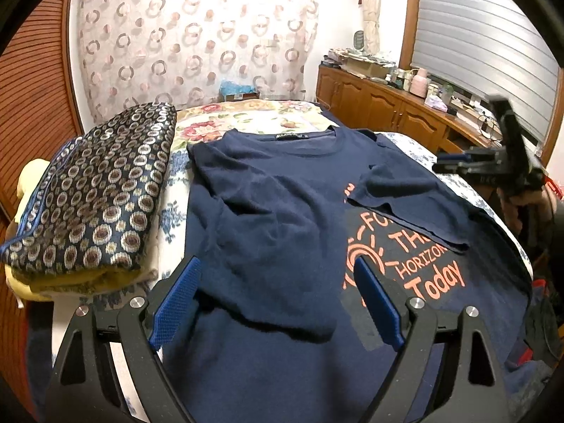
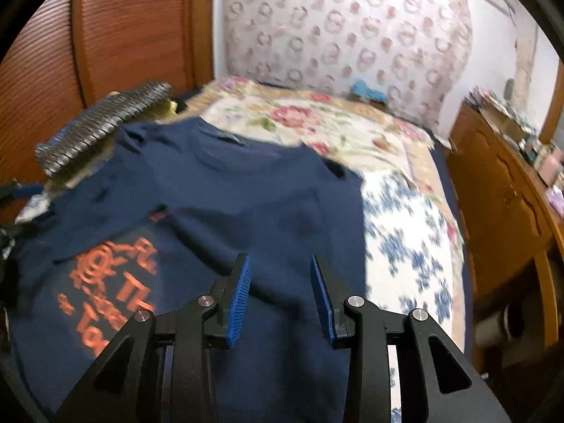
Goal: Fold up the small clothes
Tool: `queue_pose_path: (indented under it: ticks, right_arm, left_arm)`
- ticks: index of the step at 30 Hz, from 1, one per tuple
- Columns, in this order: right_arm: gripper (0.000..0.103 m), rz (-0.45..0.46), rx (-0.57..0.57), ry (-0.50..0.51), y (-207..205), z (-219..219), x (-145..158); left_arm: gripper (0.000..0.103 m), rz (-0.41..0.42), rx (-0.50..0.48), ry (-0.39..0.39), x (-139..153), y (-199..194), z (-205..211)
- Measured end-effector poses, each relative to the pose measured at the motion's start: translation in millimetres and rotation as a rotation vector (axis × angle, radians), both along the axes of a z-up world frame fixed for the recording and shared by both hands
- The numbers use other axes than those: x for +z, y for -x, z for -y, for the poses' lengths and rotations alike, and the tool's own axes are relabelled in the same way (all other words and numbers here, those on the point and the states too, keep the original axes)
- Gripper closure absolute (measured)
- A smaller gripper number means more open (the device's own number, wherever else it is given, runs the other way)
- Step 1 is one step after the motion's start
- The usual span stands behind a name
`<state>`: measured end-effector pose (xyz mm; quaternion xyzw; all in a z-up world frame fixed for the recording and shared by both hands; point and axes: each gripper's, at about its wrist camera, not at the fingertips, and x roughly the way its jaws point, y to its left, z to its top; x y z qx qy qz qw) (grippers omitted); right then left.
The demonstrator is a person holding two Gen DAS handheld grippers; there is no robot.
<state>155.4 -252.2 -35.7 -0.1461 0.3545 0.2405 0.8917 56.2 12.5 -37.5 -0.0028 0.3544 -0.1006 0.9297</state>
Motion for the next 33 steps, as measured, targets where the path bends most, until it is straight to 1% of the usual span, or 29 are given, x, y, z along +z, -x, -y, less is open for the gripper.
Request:
queue_pose_path:
  ticks: [3,5,8,11,14,17,19,21,23,25,27,29,33]
  right_arm:
    - [0.067,-0.029,-0.026,0.009,-11.2,0.3,-14.0]
    - [0.067,-0.045,-0.041,0.009,-18.3,0.5,-20.9]
    - [0.067,-0.058,-0.04,0.005,-21.3,-0.6,-22.1]
    - [0.067,-0.067,-0.036,0.022,-25.0,-5.8,-29.2]
    - [0.066,-0.051,-0.032,-0.006,-27.4,-3.2,-34.3]
    - [0.064,-0.052,-0.034,-0.019,-27.9,-2.0,-37.9]
    - [0.063,-0.054,-0.034,-0.022,-28.9,-2.0,-39.5]
    - [0.059,-0.057,-0.03,-0.028,-27.3,1.6,-39.9]
    - [0.058,-0.056,-0.025,-0.027,-26.1,2.9,-40.3]
    - [0.057,-0.053,-0.026,-0.025,-25.2,4.9,-40.0]
    - [0.056,-0.053,-0.028,-0.024,-25.2,5.9,-39.8]
    - [0.056,-0.056,-0.028,-0.028,-25.9,6.9,-39.9]
    - [0.055,-0.055,-0.028,-0.028,-26.2,7.4,-40.0]
  left_arm:
    - [0.014,0.0,-0.012,0.002,4.8,-8.4,-3.4]
    - [0.018,-0.002,-0.016,-0.004,9.7,-18.2,-5.8]
    - [0.022,-0.006,-0.027,-0.012,16.2,-33.2,-8.2]
    - [0.027,-0.031,-0.032,-0.023,18.8,-52.2,-9.3]
    - [0.034,-0.06,-0.031,-0.051,17.7,-70.5,-7.3]
    - [0.039,-0.093,-0.034,-0.054,15.0,-88.2,-6.2]
    - [0.039,-0.114,-0.024,-0.057,12.9,-100.0,-8.1]
    - [0.039,-0.122,-0.005,-0.06,13.2,-109.2,-10.6]
    - [0.039,-0.133,0.008,-0.059,14.5,-120.1,-14.0]
    - [0.039,-0.14,0.015,-0.075,15.4,-127.6,-14.5]
    - [0.041,-0.146,0.017,-0.087,15.1,-132.4,-16.0]
    - [0.048,-0.162,0.018,-0.107,13.9,-139.7,-15.9]
    - [0.049,-0.191,0.014,-0.145,9.9,-150.3,-14.9]
